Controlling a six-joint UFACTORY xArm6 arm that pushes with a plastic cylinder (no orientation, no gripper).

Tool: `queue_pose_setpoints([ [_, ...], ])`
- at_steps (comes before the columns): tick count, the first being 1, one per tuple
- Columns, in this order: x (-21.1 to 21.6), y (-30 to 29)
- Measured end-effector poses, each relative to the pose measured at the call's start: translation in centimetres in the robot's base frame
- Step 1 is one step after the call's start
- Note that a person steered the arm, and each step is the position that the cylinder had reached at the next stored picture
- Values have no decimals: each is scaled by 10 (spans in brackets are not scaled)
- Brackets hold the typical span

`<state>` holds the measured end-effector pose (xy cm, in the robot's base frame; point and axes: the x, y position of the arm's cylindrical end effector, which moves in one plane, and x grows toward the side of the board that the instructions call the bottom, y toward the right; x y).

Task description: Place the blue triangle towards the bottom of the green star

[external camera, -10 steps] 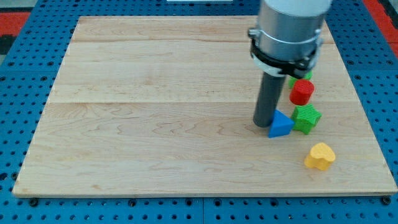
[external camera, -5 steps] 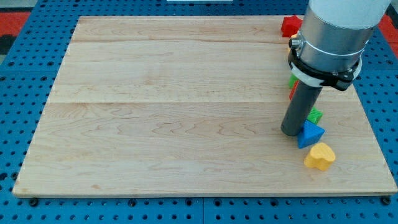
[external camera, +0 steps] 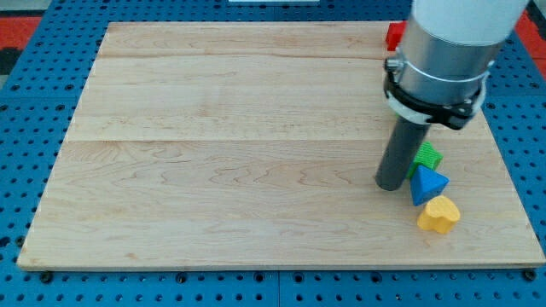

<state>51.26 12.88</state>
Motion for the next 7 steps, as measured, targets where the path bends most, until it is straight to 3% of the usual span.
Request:
queue_pose_setpoints([
  [2,-57,-60],
  [4,-131,-69],
  [7,-120,-73],
])
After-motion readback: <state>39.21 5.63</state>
